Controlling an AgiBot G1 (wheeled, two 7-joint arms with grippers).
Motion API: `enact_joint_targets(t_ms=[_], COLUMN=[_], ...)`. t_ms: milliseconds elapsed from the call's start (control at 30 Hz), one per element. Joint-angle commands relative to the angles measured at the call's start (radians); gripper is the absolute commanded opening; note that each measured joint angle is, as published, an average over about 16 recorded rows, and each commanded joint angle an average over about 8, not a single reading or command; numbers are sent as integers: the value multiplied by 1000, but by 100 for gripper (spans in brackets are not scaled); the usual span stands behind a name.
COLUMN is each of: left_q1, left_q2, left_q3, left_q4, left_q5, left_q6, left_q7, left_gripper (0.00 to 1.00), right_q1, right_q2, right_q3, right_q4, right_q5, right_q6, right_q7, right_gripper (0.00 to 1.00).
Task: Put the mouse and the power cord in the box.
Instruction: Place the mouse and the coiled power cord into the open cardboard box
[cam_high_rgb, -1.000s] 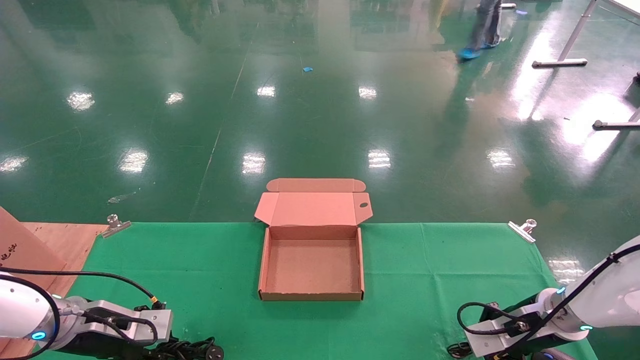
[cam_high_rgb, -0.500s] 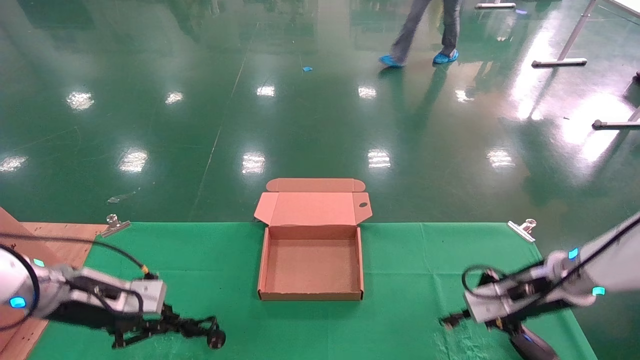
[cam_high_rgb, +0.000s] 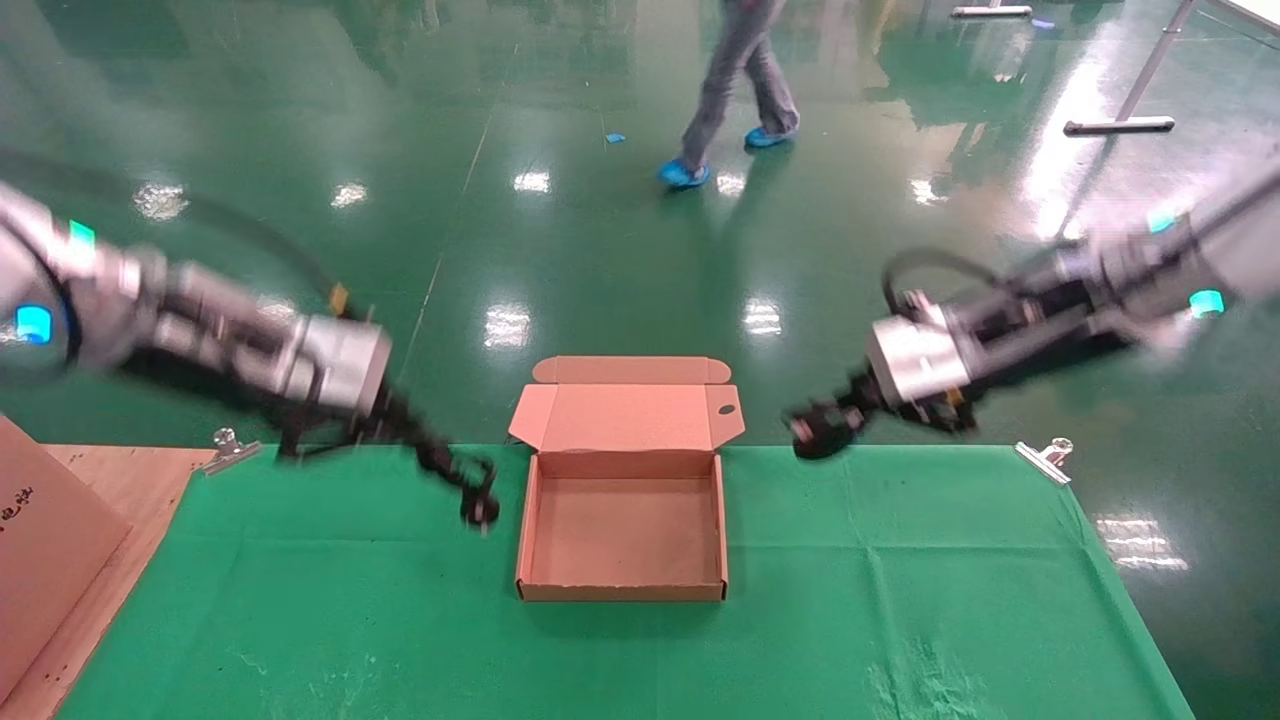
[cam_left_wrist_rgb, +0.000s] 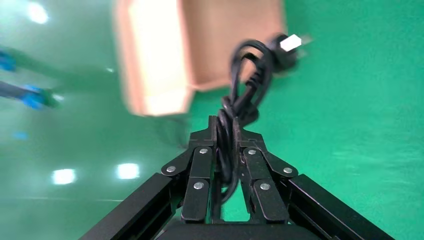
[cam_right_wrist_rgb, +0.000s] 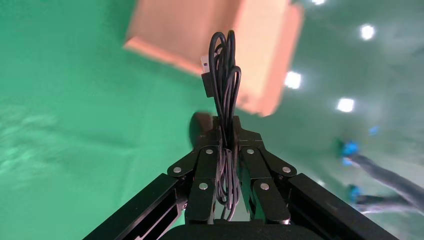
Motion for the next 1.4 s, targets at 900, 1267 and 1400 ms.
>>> enact_joint_targets(t_ms=[900, 1267, 1400], left_q1=[53, 313, 382], left_q2=[18, 154, 224], left_q3=[-17, -24, -23], left_q4=[-416, -268, -158], left_q5=[-49, -8, -9], left_q6=[-99, -460, -582], left_q7=[-286, -353, -356], left_gripper=[0, 0, 0], right_q1=[97, 38, 13], right_q2=[-72, 18, 40], right_q3=[12, 19, 16], right_q4=[88, 98, 99], right_q5=[27, 36, 30], right_q6=[-66, -75, -61], right_q7=[114, 85, 75], right_gripper=[0, 0, 0])
